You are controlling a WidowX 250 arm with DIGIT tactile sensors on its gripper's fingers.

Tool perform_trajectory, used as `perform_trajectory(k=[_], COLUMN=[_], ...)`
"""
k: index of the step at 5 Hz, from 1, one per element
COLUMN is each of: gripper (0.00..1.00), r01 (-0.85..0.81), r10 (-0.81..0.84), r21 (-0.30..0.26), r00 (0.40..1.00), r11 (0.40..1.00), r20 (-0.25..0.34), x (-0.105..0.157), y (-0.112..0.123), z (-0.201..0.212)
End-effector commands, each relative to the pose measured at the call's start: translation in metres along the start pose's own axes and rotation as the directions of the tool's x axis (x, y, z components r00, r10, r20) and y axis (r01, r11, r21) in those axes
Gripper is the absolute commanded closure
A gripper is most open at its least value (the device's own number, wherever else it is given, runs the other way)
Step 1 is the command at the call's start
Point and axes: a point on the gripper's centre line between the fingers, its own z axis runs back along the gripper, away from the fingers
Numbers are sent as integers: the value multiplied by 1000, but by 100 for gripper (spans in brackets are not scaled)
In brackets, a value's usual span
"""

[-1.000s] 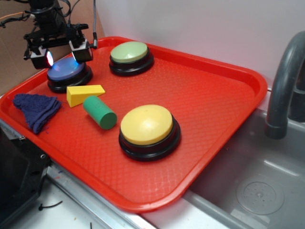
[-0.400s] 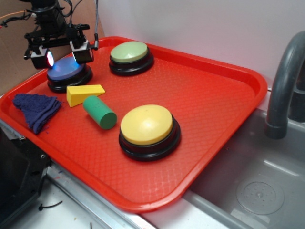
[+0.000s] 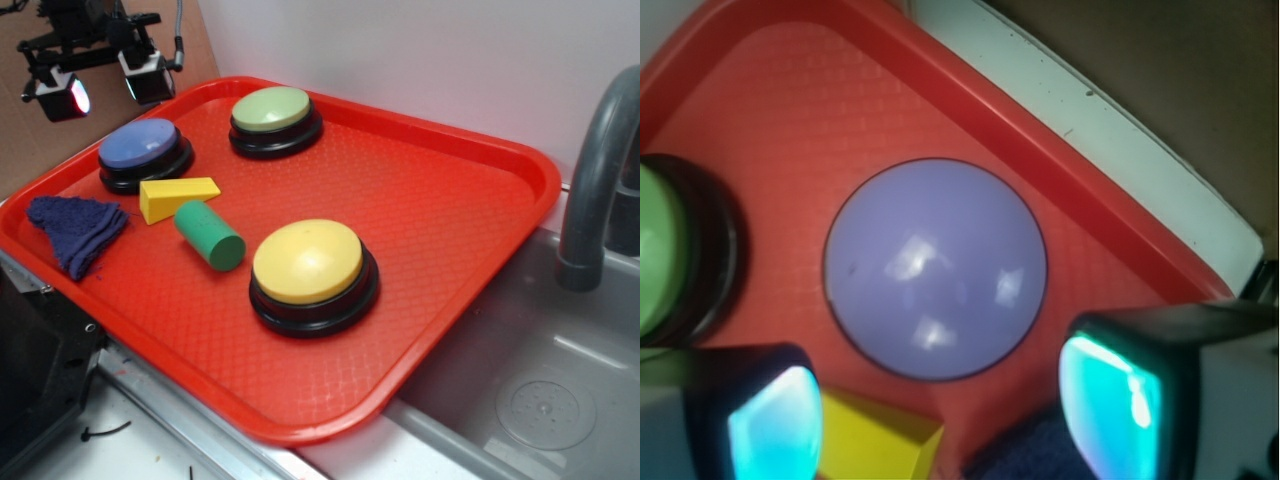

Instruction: Push the purple button.

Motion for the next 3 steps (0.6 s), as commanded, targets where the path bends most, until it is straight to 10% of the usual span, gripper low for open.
perform_trajectory(k=[1, 3], gripper=[0, 0], r01=[35, 55], r10=[-33, -54], r21=[-27, -20], r00=[997, 996], r11=[999, 998], r20=[69, 75], x=[4, 0], y=[2, -1], z=[42, 64])
